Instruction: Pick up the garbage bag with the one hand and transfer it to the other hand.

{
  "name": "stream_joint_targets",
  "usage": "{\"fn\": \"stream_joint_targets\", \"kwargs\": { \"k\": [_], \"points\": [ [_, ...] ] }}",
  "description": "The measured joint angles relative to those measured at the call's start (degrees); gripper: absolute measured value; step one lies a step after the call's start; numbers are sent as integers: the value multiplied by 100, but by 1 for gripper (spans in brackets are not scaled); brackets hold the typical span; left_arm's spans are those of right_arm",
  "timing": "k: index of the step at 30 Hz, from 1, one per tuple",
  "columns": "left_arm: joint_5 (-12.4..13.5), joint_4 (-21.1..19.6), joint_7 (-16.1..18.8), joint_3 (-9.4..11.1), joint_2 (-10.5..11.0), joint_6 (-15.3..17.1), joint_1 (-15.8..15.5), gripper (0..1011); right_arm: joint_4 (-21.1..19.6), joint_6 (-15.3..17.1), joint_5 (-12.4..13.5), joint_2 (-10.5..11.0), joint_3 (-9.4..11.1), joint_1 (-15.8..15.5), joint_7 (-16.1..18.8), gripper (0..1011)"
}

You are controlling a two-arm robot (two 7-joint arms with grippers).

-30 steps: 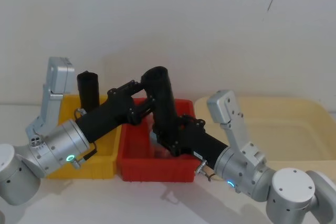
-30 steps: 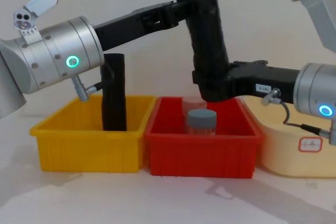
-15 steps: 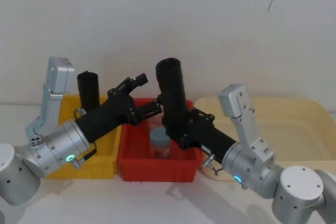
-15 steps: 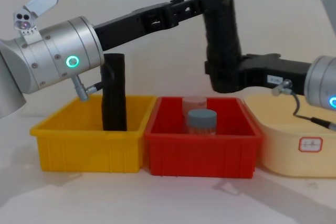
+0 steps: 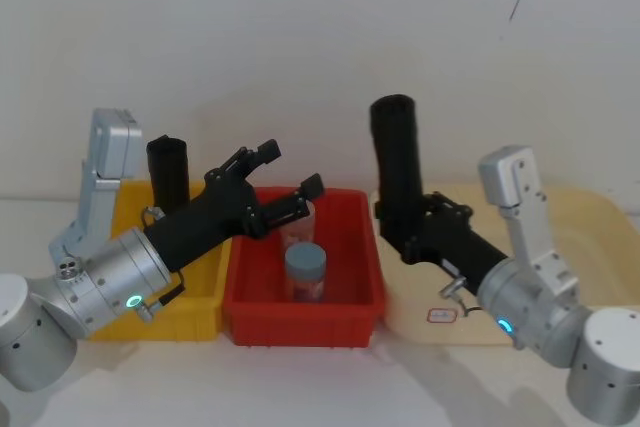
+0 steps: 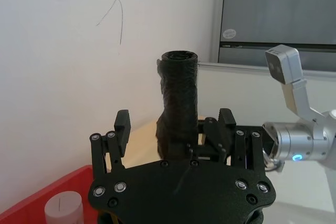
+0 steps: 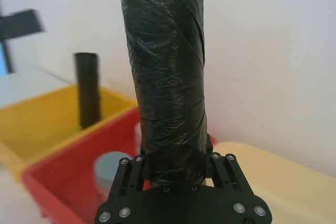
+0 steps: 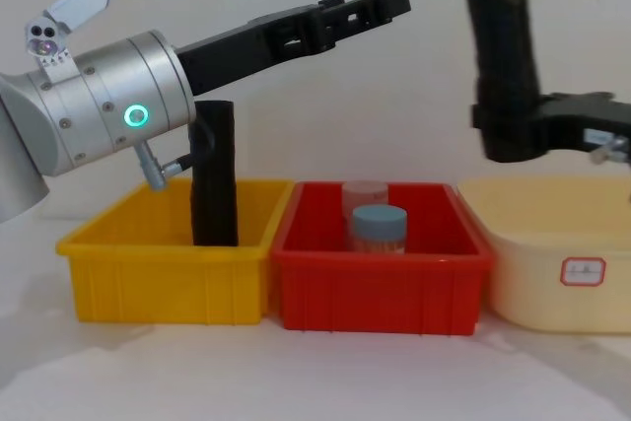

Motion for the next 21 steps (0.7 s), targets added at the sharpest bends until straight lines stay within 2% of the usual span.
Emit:
{"fn": "stream_joint_targets", "kwargs": {
  "k": [16,21],
  "points": [
    [0,0,0,0,0,0,0,1000,-56,416,-205,402,614,-184,-533,529],
    [0,0,0,1,0,0,0,1000,-58,593,-331,584,856,-268,-760,709]
  ]
}}
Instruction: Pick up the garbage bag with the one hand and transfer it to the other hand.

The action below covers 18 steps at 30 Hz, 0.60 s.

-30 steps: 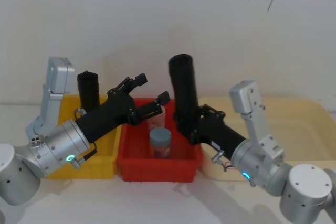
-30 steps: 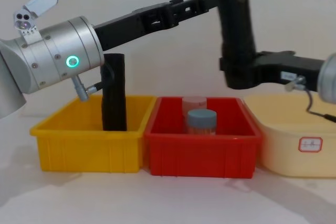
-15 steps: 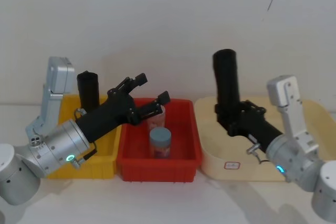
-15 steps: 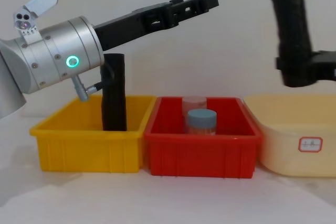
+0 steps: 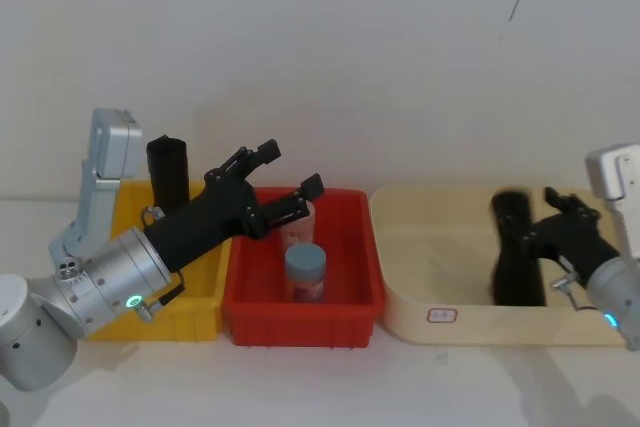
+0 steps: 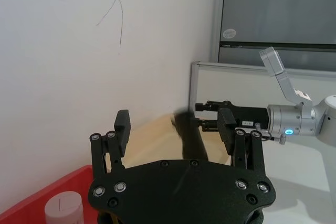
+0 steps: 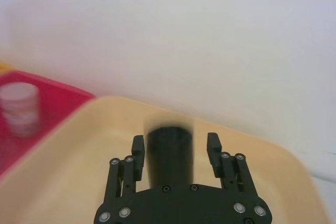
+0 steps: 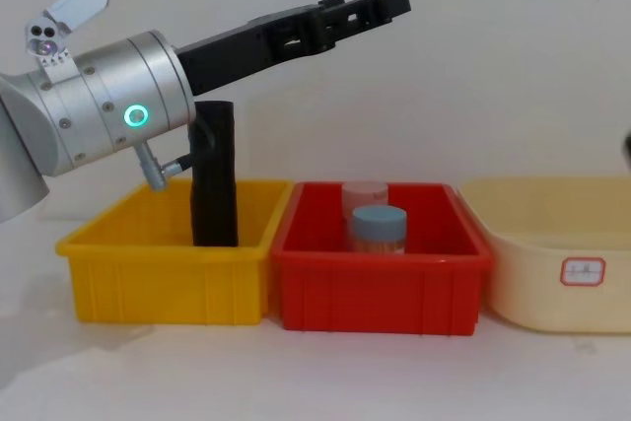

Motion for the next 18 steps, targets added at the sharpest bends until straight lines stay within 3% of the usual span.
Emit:
{"fn": "stream_joint_targets", "kwargs": {
  "k": [10,18],
  "points": [
    [4,-31,167,-47,30,-47,55,1000,-98,182,-275,248,172,-66,-246,982],
    [73,-117,507,-162,93,-170,168,1000,-308,146,-511,400,102,-43,-244,1000]
  ]
}}
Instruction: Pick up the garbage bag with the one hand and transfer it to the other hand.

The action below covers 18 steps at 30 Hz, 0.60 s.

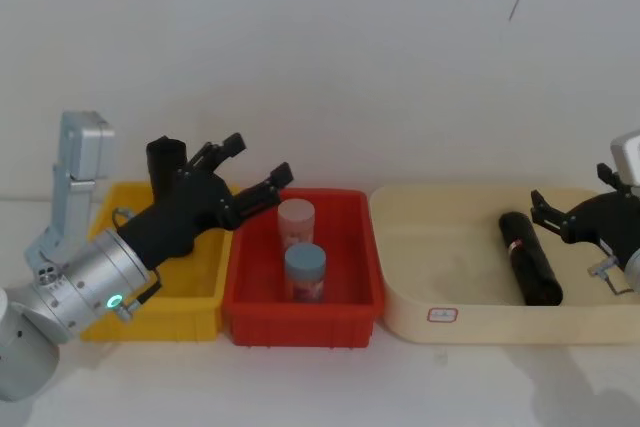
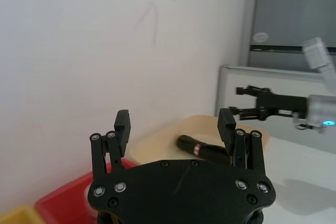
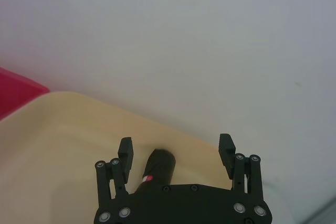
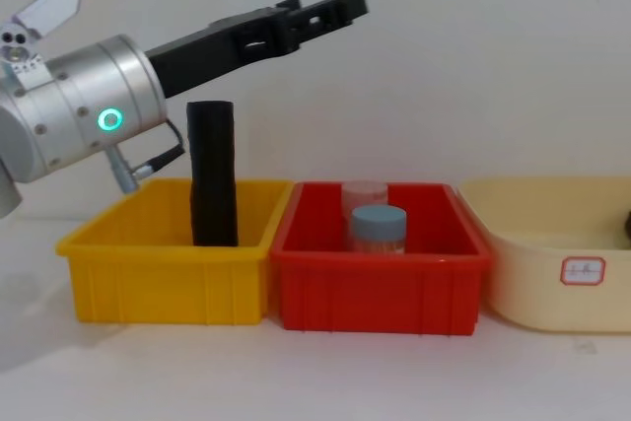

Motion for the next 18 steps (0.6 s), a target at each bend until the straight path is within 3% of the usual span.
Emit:
{"fn": "stream_joint_targets", "kwargs": {
  "k": [8,18],
  "points": [
    [110,-110,427,-152,102,-133,154,1000,-117,-96,-74,20,-147,87,209,1000],
    [313,-247,1013,-416,276,-249,423,1000,-148,-174,-33,-122,-429,219,630,1000]
  ]
}}
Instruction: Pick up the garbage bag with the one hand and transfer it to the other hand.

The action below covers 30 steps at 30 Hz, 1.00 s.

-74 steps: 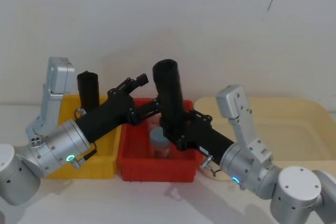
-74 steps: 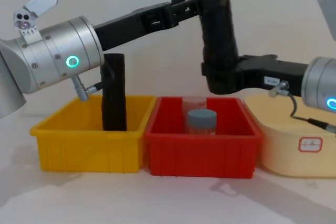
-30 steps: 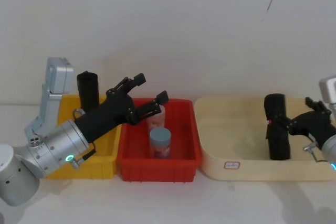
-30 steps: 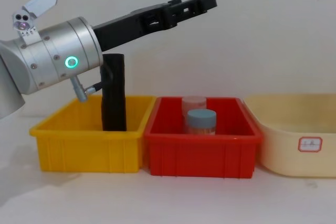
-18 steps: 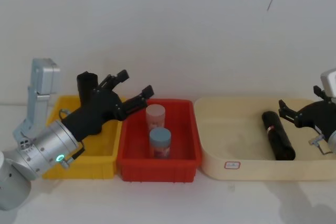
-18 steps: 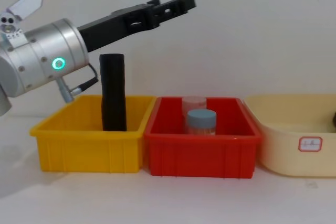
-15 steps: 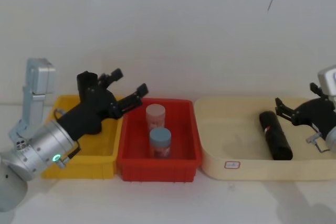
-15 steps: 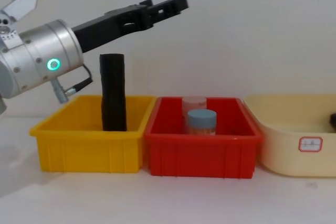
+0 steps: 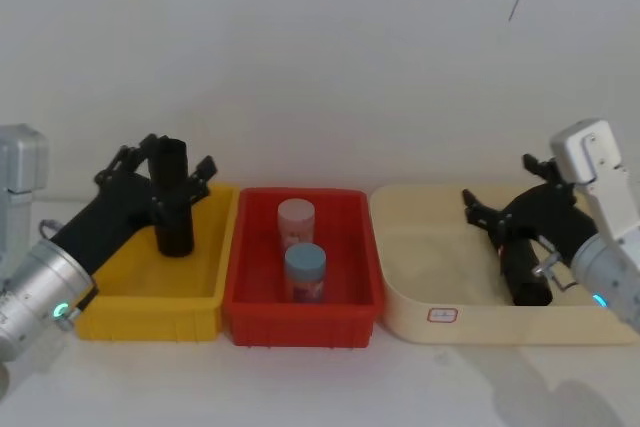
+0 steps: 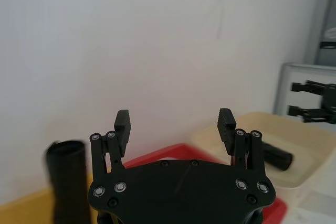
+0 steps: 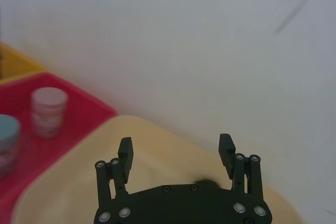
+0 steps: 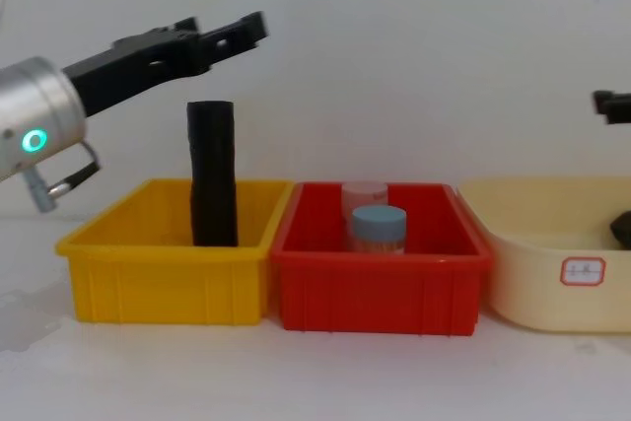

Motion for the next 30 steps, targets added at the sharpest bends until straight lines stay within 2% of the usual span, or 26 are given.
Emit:
{"fn": "stream_joint_targets", "kwargs": {
  "k": [6,12,20,30],
  "points": [
    [162,-52,389,-179,130,-21,195,1000,70,5,95,-154,-208,86,310,1000],
    [265,-53,588,-294,222,-21,317,1000,212,62,240,-331,-452,191,645,1000],
    [339,-43,726,-372,286,-18,402,1000,498,164,491,-602,-762,366,1112,1000],
    [387,-33,816,-425,328,-12,458,1000,877,270,724,-837,-1005,609,1500,1000]
  ]
}}
